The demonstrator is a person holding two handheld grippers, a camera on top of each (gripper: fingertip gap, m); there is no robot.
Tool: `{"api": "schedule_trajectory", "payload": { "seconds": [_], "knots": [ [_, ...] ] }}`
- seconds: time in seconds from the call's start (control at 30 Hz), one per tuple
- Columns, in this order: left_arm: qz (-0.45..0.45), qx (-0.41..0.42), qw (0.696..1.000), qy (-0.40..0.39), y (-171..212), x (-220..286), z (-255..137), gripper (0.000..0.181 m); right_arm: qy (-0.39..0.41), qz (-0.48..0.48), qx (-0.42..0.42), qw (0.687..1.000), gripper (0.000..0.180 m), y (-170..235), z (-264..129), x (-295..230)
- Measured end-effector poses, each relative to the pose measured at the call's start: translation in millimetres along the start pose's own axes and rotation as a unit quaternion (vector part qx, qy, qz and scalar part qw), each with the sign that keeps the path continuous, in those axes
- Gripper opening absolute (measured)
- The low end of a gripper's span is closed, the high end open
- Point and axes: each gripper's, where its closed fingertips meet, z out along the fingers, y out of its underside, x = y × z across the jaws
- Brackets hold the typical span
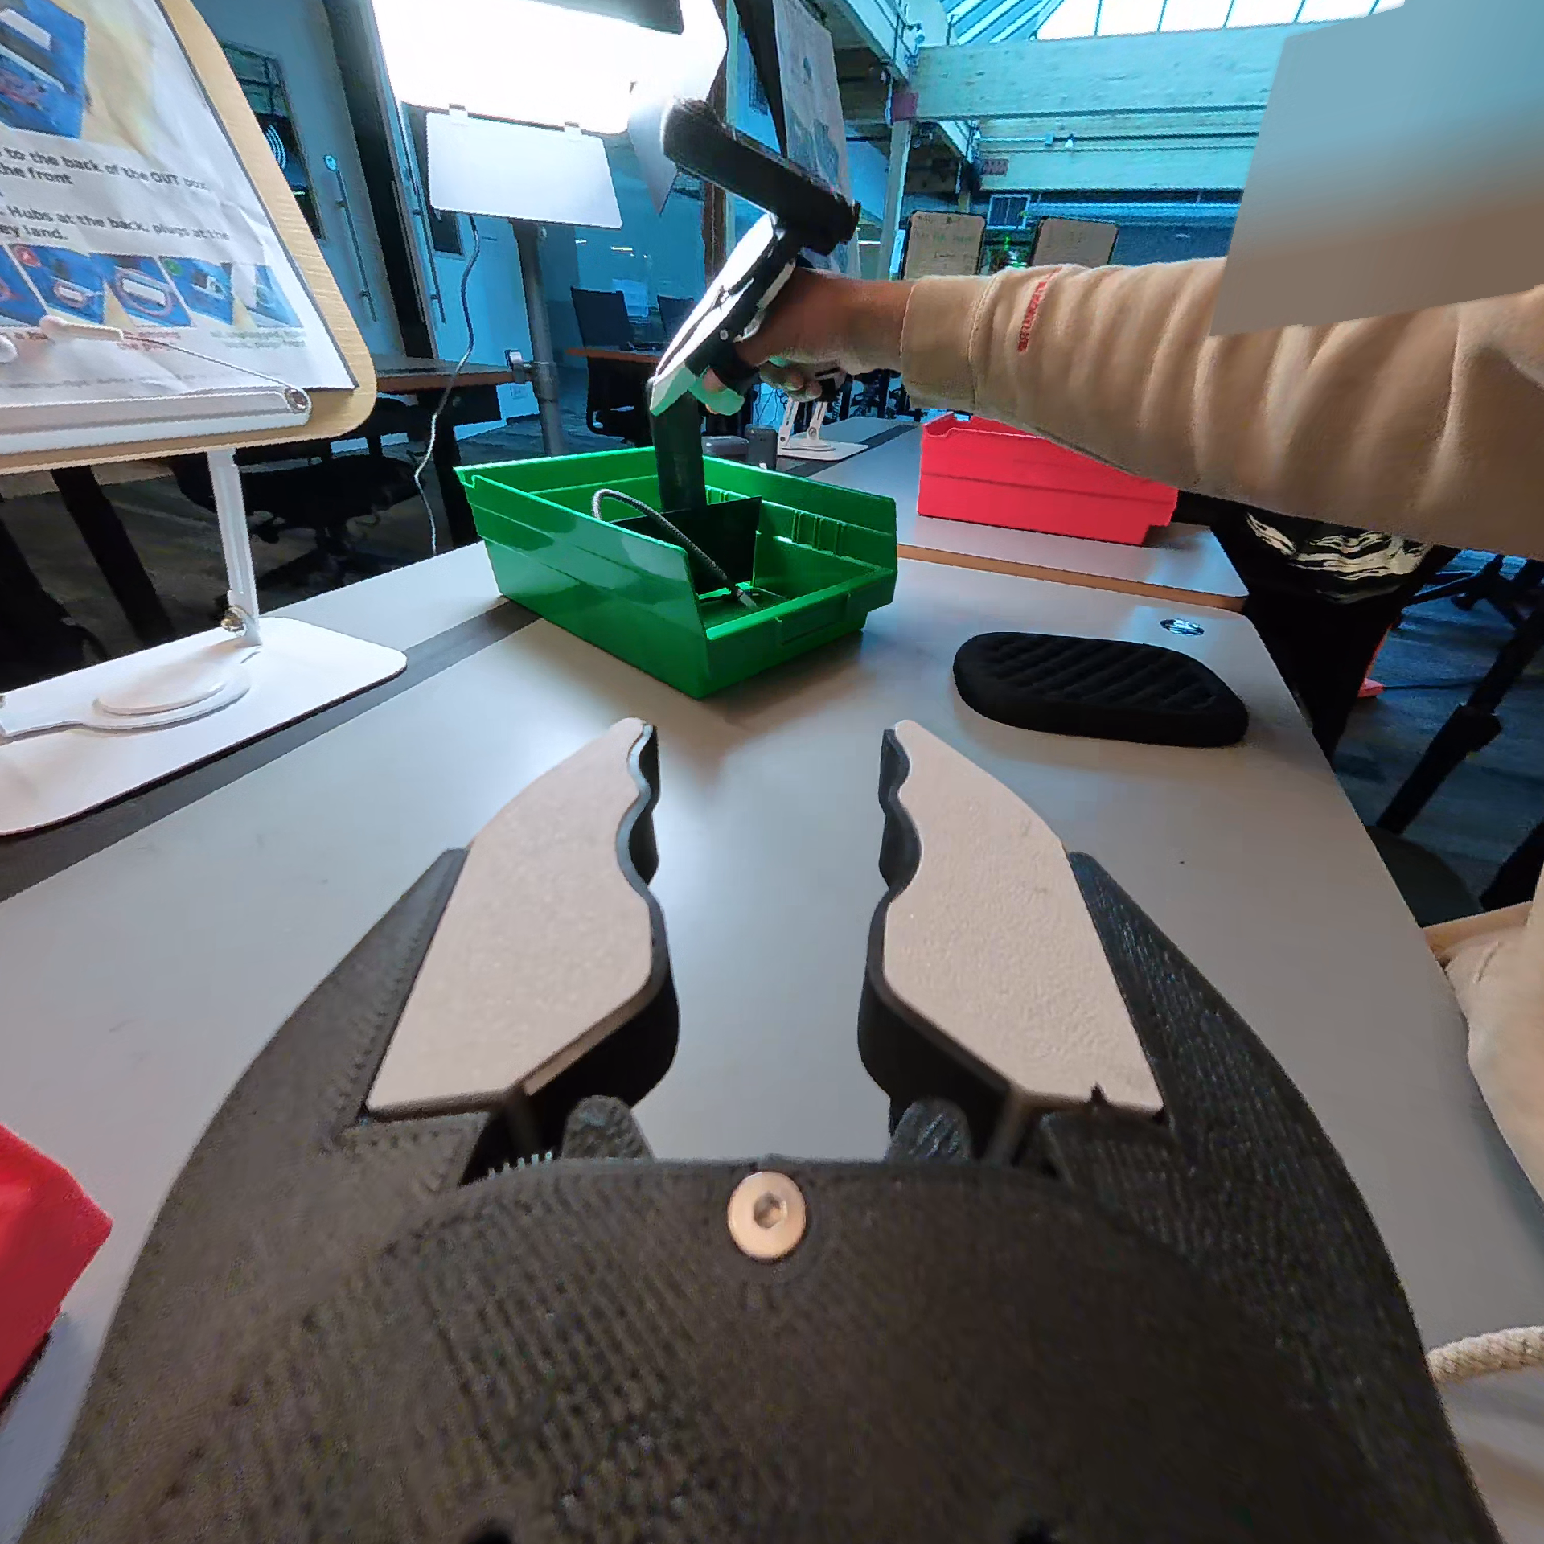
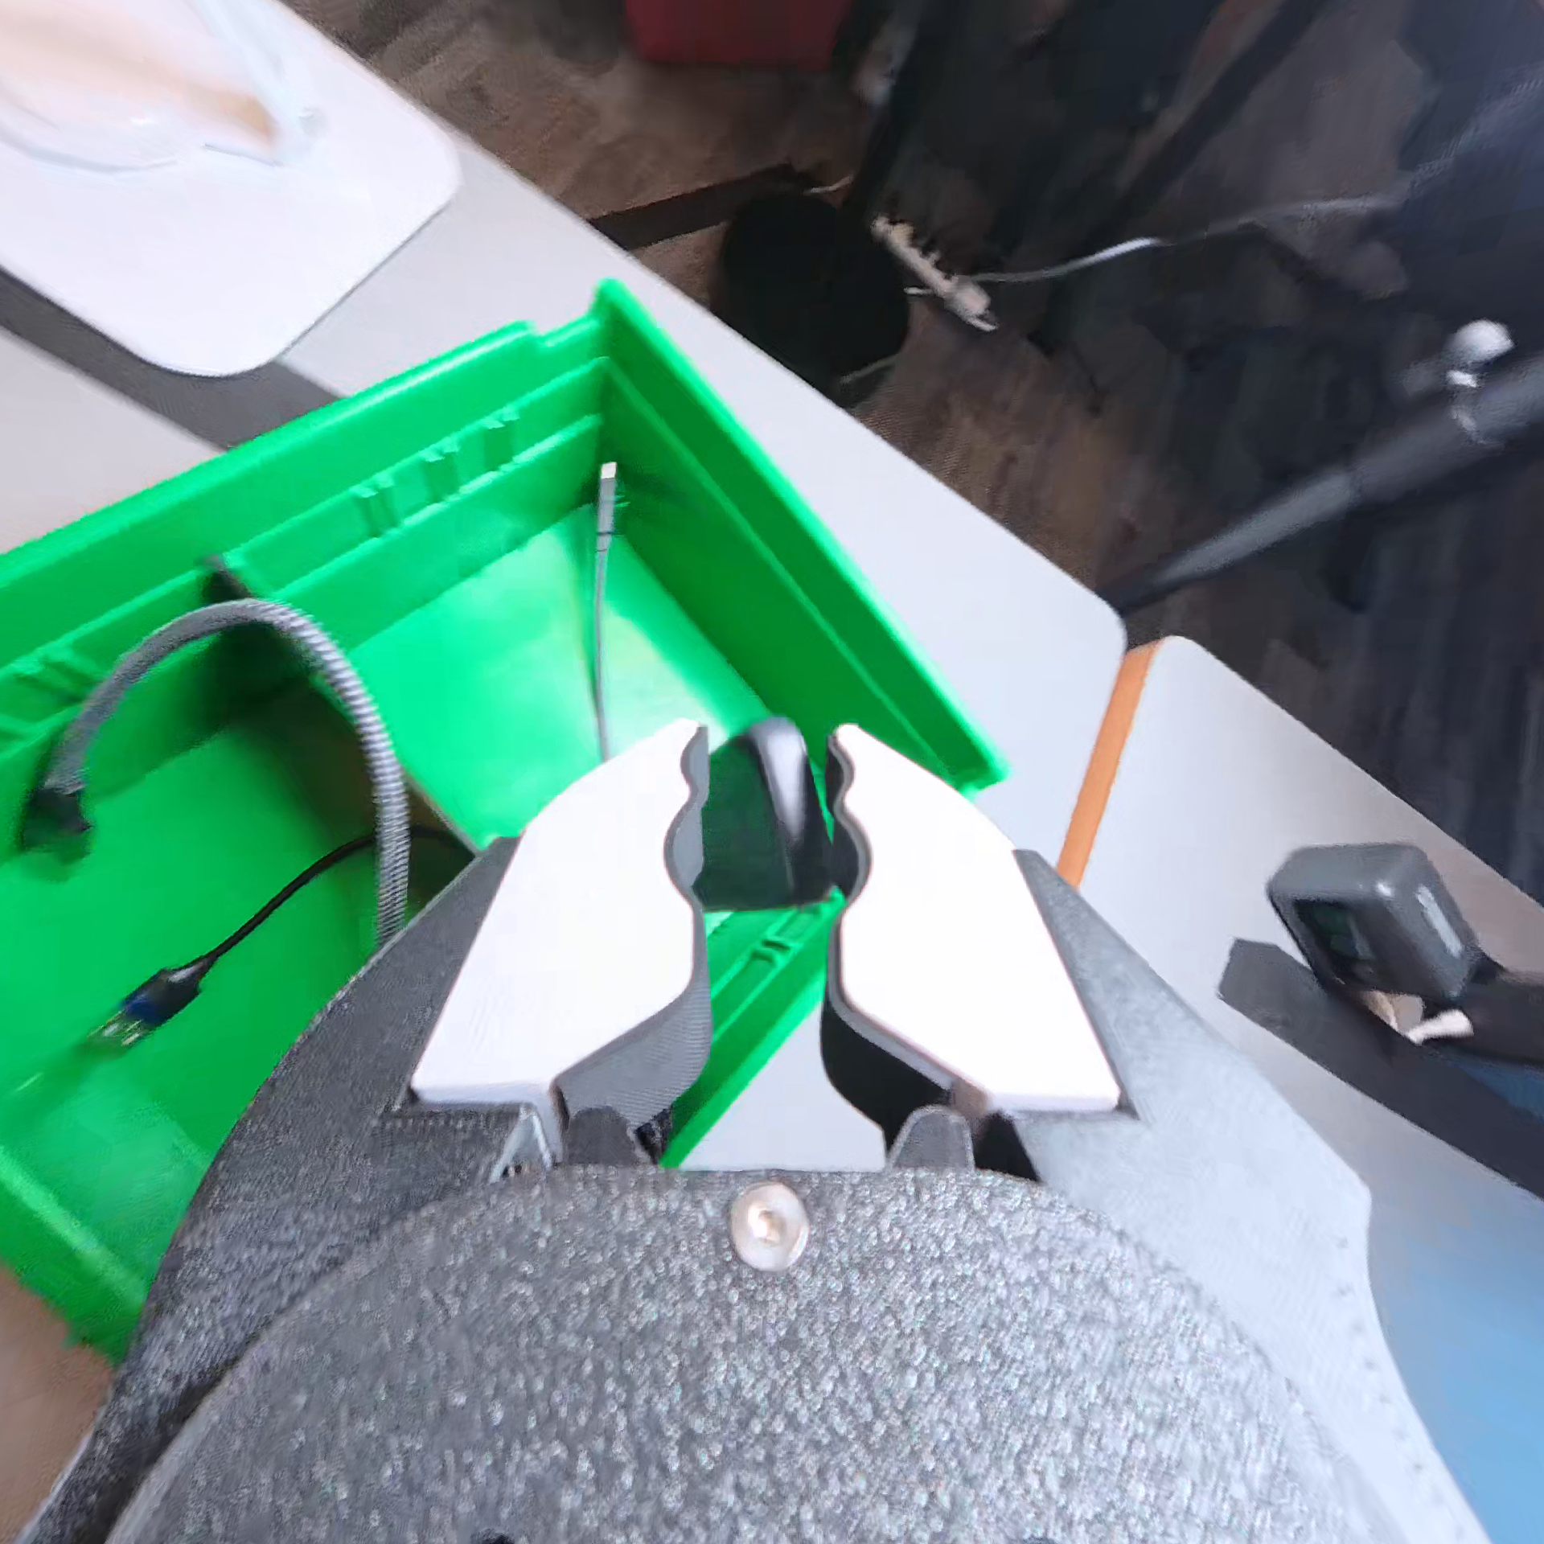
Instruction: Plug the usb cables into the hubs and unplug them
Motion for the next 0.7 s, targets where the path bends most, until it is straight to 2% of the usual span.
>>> {"api": "schedule_trajectory", "payload": {
  "seconds": [0.2, 0.3, 0.5, 0.7],
  "knots": [
    [-0.006, -0.002, 1.0, -0.002, 2, -2, 0, 0.051, 0.106, 0.01, 0.051, 0.993, 0.041, -6, -35, 46],
    [-0.007, -0.003, 1.0, -0.008, 1, -3, 0, 0.051, 0.083, 0.024, 0.109, 0.99, 0.038, -17, -61, 36],
    [-0.006, 0.005, 0.999, -0.047, -5, -19, -7, 0.051, -0.028, 0.059, 0.242, 0.968, 0.037, -25, -107, -43],
    [0.009, 0.017, 0.988, -0.155, -34, -73, -47, 0.051, -0.123, 0.045, 0.298, 0.945, 0.036, 10, -118, -153]
  ]
}}
